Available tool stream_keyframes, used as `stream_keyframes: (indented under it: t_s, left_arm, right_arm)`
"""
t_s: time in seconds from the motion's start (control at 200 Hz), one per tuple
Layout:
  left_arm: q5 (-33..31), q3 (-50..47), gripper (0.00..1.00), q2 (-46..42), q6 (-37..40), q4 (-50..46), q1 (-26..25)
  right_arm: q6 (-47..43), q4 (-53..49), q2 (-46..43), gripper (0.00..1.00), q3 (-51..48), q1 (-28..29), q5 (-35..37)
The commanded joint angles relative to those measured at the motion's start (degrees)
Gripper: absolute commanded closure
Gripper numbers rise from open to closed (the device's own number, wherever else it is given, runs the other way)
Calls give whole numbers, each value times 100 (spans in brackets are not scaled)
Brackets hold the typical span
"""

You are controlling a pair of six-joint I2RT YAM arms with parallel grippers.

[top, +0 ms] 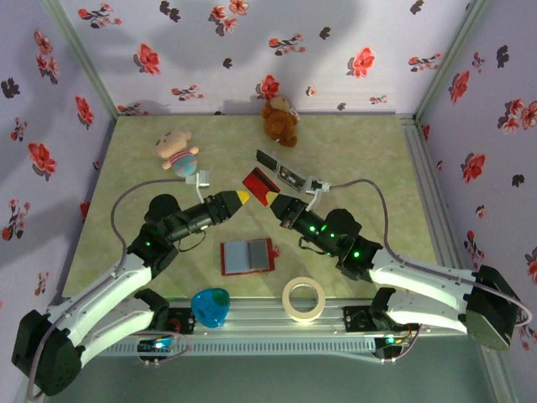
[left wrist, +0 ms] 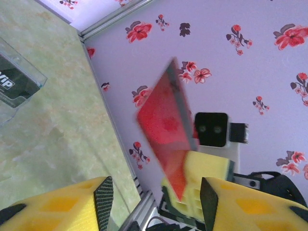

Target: Put the credit cards into the card holder

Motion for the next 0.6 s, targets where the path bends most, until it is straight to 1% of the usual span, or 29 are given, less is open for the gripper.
stream_keyframes:
  t_s: [0.0,0.08,0.16,0.225,0.265,0.345,0.445,0.475,0.55,0.595]
  left_arm:
    - [-169,58,47,117,-127,381,-62]
    - [-199,60,47,156,-124,477,-107]
    - [-233,71,48,166,-82,471,-119]
    - [-274,70,50,143,-119,492,-128]
    - [-310,42,53,126,-141,557,-129]
    - [-452,-88,64,105,-197,774,-135]
    - [-522,-143,86,127,-246,922,-135]
    - [-498,-133,92,123,-242,918,-135]
    - [-490,-149,100,76,-172,913,-135]
    - [-526,-167,100,49,-131,856,-135]
  right_arm:
    - [104,736,55,100,-87,131,474]
    - [101,713,162,100,-51,198,490]
    - [233,744,312,100,-95,337,701]
    - [398,1033,484,100,-200,462,855]
    - [460,1257,589,100,-269,531,927]
    - [482,1535,724,100,-384,659,1092]
    - [471,1555,749,100,-445,828,1215]
    - [461,1527,745,100,-453,860,1384]
    - [415,1538,753,100,-488,927,1384]
    - [391,1536,756,100,-506,960,1380]
